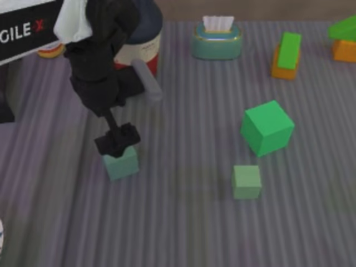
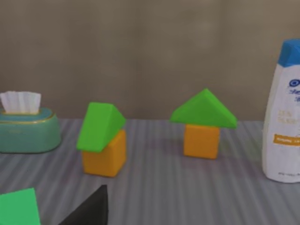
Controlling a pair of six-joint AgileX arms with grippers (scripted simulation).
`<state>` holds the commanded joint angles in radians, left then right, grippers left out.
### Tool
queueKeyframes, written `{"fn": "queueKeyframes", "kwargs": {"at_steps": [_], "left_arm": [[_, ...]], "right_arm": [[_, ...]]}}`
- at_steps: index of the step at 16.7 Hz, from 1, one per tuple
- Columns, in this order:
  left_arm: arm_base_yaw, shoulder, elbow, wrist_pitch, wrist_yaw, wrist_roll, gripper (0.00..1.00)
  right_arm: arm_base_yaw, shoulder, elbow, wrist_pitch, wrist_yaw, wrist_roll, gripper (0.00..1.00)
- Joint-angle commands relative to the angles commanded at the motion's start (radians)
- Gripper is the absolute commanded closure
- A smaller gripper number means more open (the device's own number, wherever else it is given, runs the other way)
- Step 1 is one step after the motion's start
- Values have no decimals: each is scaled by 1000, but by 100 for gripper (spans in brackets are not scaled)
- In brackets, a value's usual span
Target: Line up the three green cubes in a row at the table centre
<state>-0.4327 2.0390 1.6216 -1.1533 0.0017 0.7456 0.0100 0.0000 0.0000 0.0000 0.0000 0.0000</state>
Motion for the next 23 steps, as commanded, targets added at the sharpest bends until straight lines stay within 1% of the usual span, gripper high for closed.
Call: {"fn": "queueKeyframes", "kwargs": {"at_steps": [3,5,10,12,16,23], "left_arm": [[5,-1,-6,5,0,-1,0],[3,12,-33,42,0,1,0],[2,86,-158,253,1,2,0],[2,109,-192,304,1,3,0],[2,114,-200,314,1,3,0],[2,114,-200,314,1,3,53]], "right_arm": [[0,0,0,0,0,0,0],[0,0,0,0,0,0,0],[0,0,0,0,0,0,0],[0,0,0,0,0,0,0],[0,0,0,0,0,0,0],[0,0,0,0,0,0,0]]}}
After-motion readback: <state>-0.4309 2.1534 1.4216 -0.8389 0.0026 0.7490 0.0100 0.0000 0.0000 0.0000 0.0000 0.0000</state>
